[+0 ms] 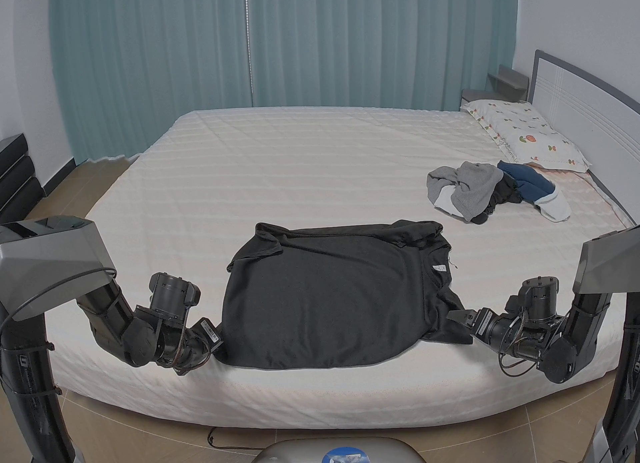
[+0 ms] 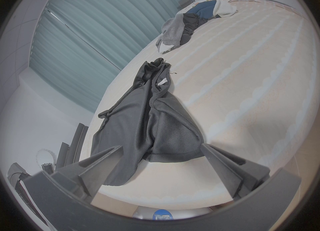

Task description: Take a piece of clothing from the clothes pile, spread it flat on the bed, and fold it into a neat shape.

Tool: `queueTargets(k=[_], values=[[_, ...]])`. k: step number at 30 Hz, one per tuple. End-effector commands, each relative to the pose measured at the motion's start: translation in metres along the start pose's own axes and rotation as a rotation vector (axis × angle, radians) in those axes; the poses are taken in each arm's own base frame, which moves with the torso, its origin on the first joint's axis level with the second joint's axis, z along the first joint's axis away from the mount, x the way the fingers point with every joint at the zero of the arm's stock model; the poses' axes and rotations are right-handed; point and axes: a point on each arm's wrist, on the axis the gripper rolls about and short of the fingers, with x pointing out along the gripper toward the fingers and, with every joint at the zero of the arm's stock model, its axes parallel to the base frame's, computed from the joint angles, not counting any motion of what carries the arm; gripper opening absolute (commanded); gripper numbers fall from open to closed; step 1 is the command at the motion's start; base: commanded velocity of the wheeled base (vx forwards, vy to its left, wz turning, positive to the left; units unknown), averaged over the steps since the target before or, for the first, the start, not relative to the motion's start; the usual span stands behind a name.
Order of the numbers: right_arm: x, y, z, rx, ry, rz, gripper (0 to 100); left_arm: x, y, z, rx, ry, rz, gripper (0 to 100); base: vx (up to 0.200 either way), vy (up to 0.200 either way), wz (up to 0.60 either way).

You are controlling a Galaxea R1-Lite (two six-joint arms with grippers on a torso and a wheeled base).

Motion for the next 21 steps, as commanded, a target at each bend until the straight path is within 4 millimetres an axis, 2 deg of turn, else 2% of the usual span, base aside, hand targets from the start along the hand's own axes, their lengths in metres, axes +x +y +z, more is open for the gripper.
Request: queueTargets(k=[1,5,10,14,21], values=[[0.0,-0.001,-0.001,0.001,0.003,-0.002,100,-0.002,0.002,-0.002,0.001,0.002,0.012,0,0.0,0.0,0.0],[0.0,-0.001,0.0,0.002,-0.002,-0.002,100,-0.006,0.003,-0.002,0.001,0.0,0.017,0,0.0,0.0,0.0],[-0.003,-0.001,0.0,-0.012,-0.004,-0.009,100,-0.028,0.004,-0.004,0.029,0.0,0.013,0,0.0,0.0,0.0],[-0.005,-0.002,0.004,-0.108,-0.036,-0.035,100,-0.041,0.002,-0.001,0.03,0.005,0.023,0,0.0,0.0,0.0],[0.009,-0.004,0.004,-0.15,-0.025,-0.048,100,-0.067,-0.008,0.008,0.022,-0.023,-0.044,0,0.0,0.0,0.0]])
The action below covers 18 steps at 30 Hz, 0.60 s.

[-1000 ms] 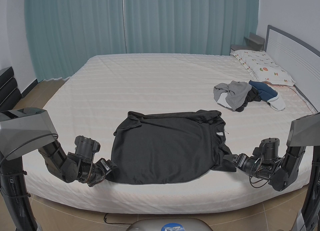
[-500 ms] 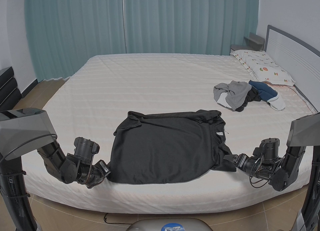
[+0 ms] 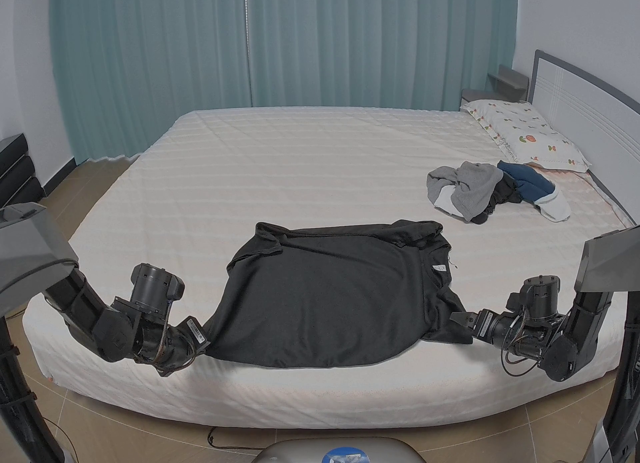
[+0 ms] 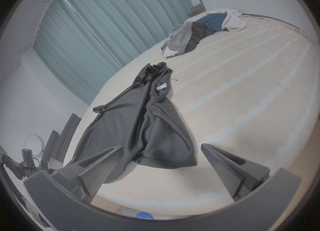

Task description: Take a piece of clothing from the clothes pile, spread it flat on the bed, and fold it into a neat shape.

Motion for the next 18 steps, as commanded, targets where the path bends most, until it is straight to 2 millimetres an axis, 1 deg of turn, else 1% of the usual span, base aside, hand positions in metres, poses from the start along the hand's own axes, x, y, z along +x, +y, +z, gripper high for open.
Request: queueTargets(k=[1,2,3,5,9,15,18], values=[[0.01,-0.001,0.0,-0.006,0.007,-0.006,100,-0.021,-0.008,0.009,-0.008,-0.046,-0.075,0,0.0,0.0,0.0],[0.015,-0.003,0.0,-0.005,0.012,-0.014,100,-0.022,-0.009,0.01,-0.013,-0.047,-0.081,0,0.0,0.0,0.0],[0.016,-0.004,-0.001,-0.005,0.014,-0.015,100,-0.022,-0.009,0.011,-0.014,-0.049,-0.082,0,0.0,0.0,0.0],[0.032,-0.006,0.001,-0.008,0.016,-0.023,100,-0.023,-0.007,0.016,-0.029,-0.061,-0.085,0,0.0,0.0,0.0],[0.048,-0.007,0.005,-0.011,0.019,-0.037,100,-0.024,-0.007,0.019,-0.036,-0.07,-0.085,0,0.0,0.0,0.0],[0.059,-0.004,0.012,-0.021,0.02,-0.042,100,-0.023,-0.006,0.02,-0.037,-0.07,-0.084,0,0.0,0.0,0.0],[0.065,-0.008,0.01,-0.052,0.028,-0.048,100,-0.023,-0.007,0.02,-0.037,-0.072,-0.086,0,0.0,0.0,0.0]])
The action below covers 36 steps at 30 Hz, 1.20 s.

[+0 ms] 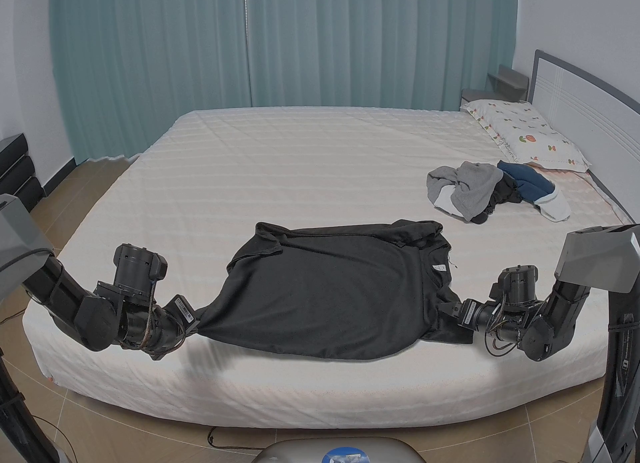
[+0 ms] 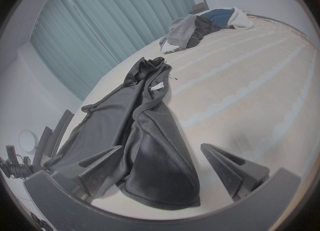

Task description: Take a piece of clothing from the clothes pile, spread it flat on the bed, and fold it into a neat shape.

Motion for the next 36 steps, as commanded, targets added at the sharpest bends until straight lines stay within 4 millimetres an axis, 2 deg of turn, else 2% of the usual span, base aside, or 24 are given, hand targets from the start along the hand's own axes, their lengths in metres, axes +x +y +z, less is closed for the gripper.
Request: queueTargets(k=[1,4,8,9,15,16,18,20,25,30,36], values=[[0.013,-0.007,-0.004,-0.026,0.009,-0.013,0,-0.001,-0.001,0.001,-0.003,-0.005,-0.005,0,0.0,0.0,0.0],[0.02,-0.012,-0.008,-0.063,0.013,-0.02,0,-0.001,-0.001,0.001,-0.003,-0.007,-0.005,0,0.0,0.0,0.0],[0.023,-0.012,-0.003,-0.062,-0.004,-0.014,0,-0.001,-0.001,0.001,-0.003,-0.006,-0.006,0,0.0,0.0,0.0],[0.025,-0.009,0.01,-0.058,-0.05,-0.001,0,0.0,-0.001,0.002,-0.003,-0.01,-0.009,0,0.0,0.0,0.0],[0.023,0.0,0.039,-0.061,-0.145,0.023,0,0.002,-0.001,0.007,-0.014,-0.04,-0.034,0,0.0,0.0,0.0],[0.024,0.004,0.052,-0.062,-0.19,0.039,0,0.002,-0.001,0.01,-0.022,-0.054,-0.042,0,0.0,0.0,0.0],[0.024,0.005,0.056,-0.062,-0.206,0.042,0,0.002,0.0,0.011,-0.023,-0.056,-0.042,0,0.0,0.0,0.0],[0.027,0.011,0.07,-0.068,-0.247,0.061,0,0.002,-0.001,0.015,-0.035,-0.077,-0.057,0,0.0,0.0,0.0],[0.036,0.018,0.081,-0.07,-0.271,0.073,0,0.002,-0.003,0.02,-0.073,-0.115,-0.097,0,0.0,0.0,0.0],[0.061,0.028,0.099,-0.073,-0.357,0.063,0,0.017,-0.002,0.024,-0.117,-0.147,-0.126,0,0.0,0.0,0.0],[0.09,0.036,0.1,-0.072,-0.402,0.046,0,0.03,-0.001,0.025,-0.127,-0.144,-0.117,0,0.0,0.0,0.0]])
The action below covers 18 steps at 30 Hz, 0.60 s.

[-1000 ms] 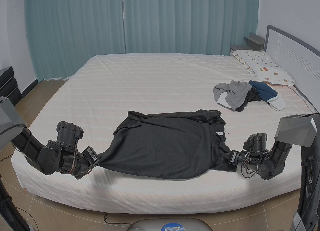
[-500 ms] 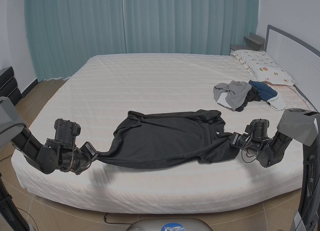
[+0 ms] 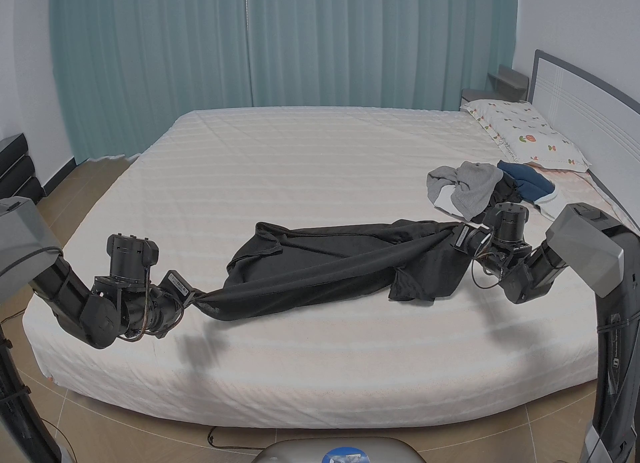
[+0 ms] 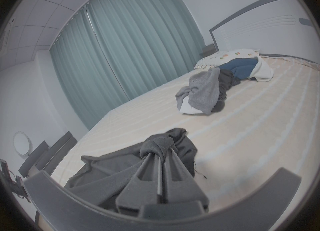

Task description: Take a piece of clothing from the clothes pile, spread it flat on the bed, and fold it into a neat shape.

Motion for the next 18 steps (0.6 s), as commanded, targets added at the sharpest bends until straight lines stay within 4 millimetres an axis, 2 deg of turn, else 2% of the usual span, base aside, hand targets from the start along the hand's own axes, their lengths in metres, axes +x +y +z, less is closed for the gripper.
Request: queueTargets(k=[1,7,11,15,16,18], values=[[0.034,0.0,-0.025,-0.004,-0.029,-0.03,0,0.019,0.007,-0.001,-0.038,0.007,0.029,0,0.0,0.0,0.0],[0.055,-0.002,-0.035,-0.001,-0.078,-0.047,0,0.028,0.008,0.0,-0.072,0.01,0.034,0,0.0,0.0,0.0],[0.076,-0.005,-0.049,-0.001,-0.128,-0.073,0,0.03,0.009,-0.001,-0.073,0.008,0.028,0,0.0,0.0,0.0],[0.084,-0.008,-0.057,-0.002,-0.122,-0.086,0,0.031,0.01,-0.001,-0.073,0.009,0.029,0,0.0,0.0,0.0],[0.084,-0.009,-0.059,-0.003,-0.113,-0.091,100,0.031,0.01,-0.001,-0.073,0.009,0.029,0,0.0,0.0,0.0],[0.084,-0.011,-0.061,-0.006,-0.1,-0.097,100,0.032,0.01,-0.002,-0.073,0.011,0.031,0,0.0,0.0,0.0]])
